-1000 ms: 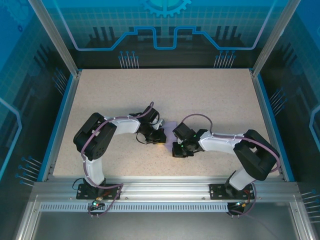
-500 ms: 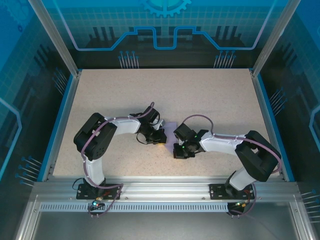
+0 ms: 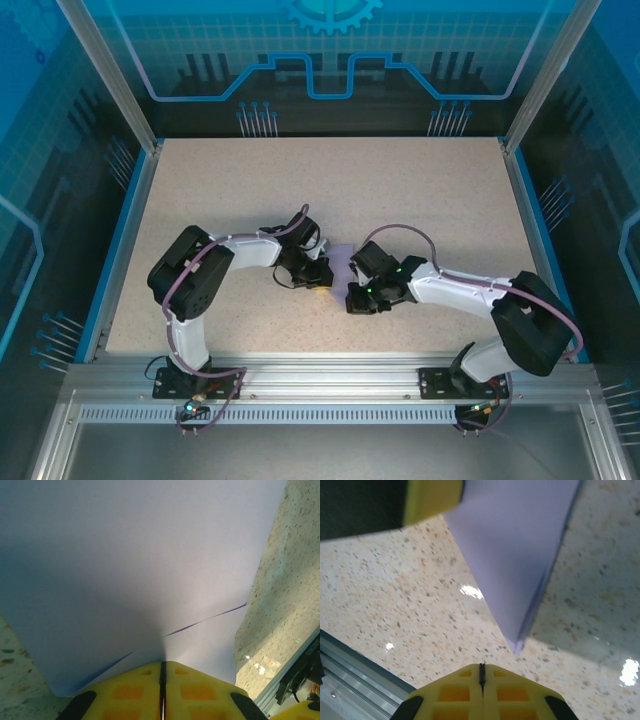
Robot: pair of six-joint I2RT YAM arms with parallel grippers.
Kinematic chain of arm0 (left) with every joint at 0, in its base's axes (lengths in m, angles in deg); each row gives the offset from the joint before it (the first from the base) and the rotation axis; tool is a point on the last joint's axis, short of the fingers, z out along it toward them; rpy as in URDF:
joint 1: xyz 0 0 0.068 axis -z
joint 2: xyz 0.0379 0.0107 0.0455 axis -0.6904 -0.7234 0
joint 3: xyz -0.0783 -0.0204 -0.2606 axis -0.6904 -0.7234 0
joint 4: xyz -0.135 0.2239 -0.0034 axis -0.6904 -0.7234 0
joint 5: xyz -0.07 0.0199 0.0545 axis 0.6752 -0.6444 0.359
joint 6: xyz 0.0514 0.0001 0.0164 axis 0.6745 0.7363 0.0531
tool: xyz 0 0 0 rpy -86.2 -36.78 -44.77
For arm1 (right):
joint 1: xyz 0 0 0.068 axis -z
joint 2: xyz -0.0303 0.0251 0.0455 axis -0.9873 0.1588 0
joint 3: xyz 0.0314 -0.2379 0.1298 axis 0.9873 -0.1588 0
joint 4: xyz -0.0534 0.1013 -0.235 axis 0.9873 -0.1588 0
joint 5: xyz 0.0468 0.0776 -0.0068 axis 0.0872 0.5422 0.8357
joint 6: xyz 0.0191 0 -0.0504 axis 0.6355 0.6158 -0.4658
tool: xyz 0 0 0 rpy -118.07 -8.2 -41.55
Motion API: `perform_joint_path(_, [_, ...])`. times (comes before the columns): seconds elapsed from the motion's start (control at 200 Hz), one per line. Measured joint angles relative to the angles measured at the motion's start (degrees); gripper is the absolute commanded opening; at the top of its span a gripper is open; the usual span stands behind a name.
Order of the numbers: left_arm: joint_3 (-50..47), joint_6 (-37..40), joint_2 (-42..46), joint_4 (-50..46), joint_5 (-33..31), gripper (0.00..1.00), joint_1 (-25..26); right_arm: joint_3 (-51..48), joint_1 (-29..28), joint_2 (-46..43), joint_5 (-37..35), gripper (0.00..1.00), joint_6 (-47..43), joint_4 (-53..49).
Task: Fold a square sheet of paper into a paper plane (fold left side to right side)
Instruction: Fold the paper at the center of the table.
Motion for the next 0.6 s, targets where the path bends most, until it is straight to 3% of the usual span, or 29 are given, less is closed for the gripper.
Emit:
perform_joint_path(0.41, [0.11, 0.0, 0.02, -0.17, -0.24, 0.12, 0.2, 1.77, 1.6, 8.39, 0.0, 0.03, -0.02, 2.6])
perform_joint_path(0.6, [-0.04, -0.33, 0.94, -0.55, -1.11, 0.17, 0.44, 1.64, 1.81, 8.9, 0.0, 0.03, 0.0, 2.56])
